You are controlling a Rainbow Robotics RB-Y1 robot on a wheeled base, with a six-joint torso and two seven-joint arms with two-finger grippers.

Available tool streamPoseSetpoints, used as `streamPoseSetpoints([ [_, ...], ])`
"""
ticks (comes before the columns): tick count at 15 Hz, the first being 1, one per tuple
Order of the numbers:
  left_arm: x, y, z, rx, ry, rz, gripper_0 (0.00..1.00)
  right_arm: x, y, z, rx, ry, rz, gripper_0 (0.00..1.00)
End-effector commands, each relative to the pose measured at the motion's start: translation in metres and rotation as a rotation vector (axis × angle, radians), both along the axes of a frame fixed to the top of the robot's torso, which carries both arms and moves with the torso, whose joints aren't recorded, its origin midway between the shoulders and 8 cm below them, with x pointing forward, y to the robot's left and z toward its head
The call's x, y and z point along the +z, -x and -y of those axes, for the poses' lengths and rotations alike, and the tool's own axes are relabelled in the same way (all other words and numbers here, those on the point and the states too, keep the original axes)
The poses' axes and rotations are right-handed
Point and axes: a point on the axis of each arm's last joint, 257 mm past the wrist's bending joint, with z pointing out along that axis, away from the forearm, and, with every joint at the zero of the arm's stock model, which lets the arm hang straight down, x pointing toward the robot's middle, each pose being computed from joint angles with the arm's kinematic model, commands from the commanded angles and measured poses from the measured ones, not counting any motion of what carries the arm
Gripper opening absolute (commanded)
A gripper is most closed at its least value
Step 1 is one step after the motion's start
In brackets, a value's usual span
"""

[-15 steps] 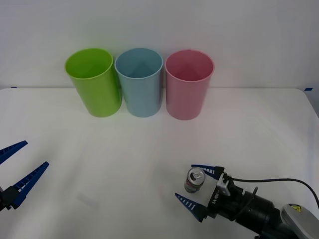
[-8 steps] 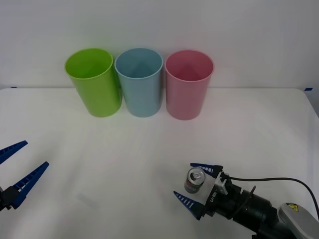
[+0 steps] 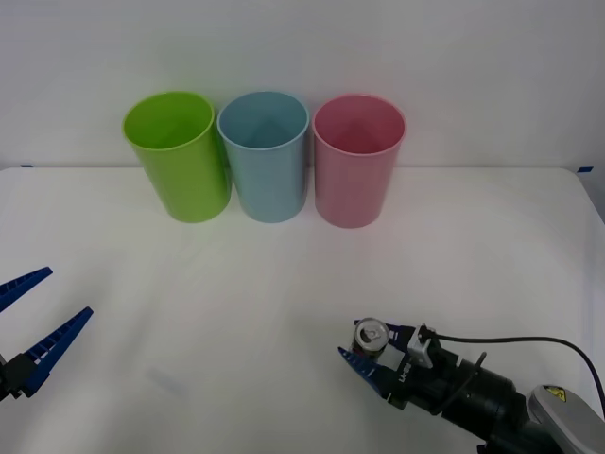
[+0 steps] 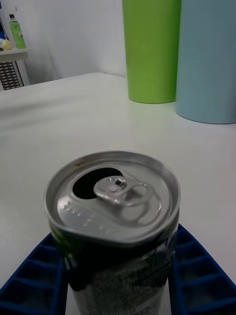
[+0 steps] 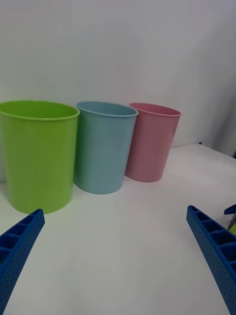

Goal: Grasp the object on the table and drop it into the matching bin: aluminum can to the light blue bin, PET bottle to the pink bin.

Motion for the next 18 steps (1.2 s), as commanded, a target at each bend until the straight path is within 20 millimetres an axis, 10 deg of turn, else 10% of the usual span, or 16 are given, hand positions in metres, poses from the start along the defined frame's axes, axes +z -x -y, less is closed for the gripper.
streamPoseSetpoints([
  [1, 0.000, 0.000, 0.000, 0.000, 0.000, 0.000, 1.00, 0.002, -0.001, 0.000, -0.001, -0.003, 0.002, 0.00],
  [9, 0.000, 0.000, 0.000, 0.000, 0.000, 0.000, 1.00, 0.026, -0.002, -0.003, 0.009, -0.040, 0.038, 0.00],
  [18, 0.000, 0.000, 0.000, 0.000, 0.000, 0.000, 1.00, 0.106, 0.003, -0.003, -0.018, -0.157, 0.051, 0.00],
])
